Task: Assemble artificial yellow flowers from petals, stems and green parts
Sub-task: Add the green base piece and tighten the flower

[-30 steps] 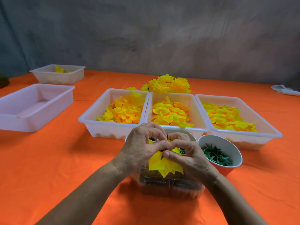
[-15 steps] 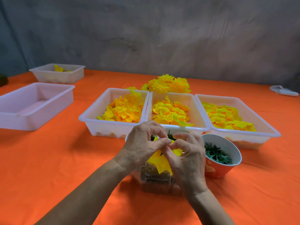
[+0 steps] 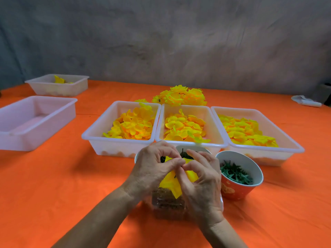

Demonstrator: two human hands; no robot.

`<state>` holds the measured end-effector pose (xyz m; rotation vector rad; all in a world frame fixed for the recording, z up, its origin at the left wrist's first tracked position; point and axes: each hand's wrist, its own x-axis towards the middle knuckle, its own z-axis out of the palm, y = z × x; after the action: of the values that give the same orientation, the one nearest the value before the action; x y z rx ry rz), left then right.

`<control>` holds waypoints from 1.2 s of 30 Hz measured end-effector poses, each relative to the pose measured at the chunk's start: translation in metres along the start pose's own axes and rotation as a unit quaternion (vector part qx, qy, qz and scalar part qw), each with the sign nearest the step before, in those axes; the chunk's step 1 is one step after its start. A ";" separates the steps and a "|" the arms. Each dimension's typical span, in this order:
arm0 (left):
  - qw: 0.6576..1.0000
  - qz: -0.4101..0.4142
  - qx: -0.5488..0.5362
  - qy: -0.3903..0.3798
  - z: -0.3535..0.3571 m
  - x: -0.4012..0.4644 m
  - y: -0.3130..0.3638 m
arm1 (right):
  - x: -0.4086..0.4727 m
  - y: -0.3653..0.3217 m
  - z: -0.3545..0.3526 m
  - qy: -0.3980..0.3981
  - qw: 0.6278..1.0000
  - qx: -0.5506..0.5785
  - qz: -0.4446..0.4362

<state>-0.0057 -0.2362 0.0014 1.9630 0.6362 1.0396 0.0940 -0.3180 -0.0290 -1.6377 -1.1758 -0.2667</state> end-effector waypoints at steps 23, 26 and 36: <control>0.989 0.123 0.078 0.006 0.001 -0.012 -0.021 | 0.015 0.018 -0.024 -0.168 0.975 0.139 0.051; 0.989 0.129 0.079 0.008 0.002 -0.011 -0.026 | 0.013 0.019 -0.022 -0.175 0.971 0.154 0.059; 0.998 0.054 0.017 0.040 -0.004 -0.017 -0.019 | 0.029 0.007 -0.033 -0.193 0.980 0.038 0.002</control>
<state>-0.0198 -0.2367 -0.0205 2.0129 0.5998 1.1865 0.1260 -0.3287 -0.0001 -1.6677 -1.4525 0.1055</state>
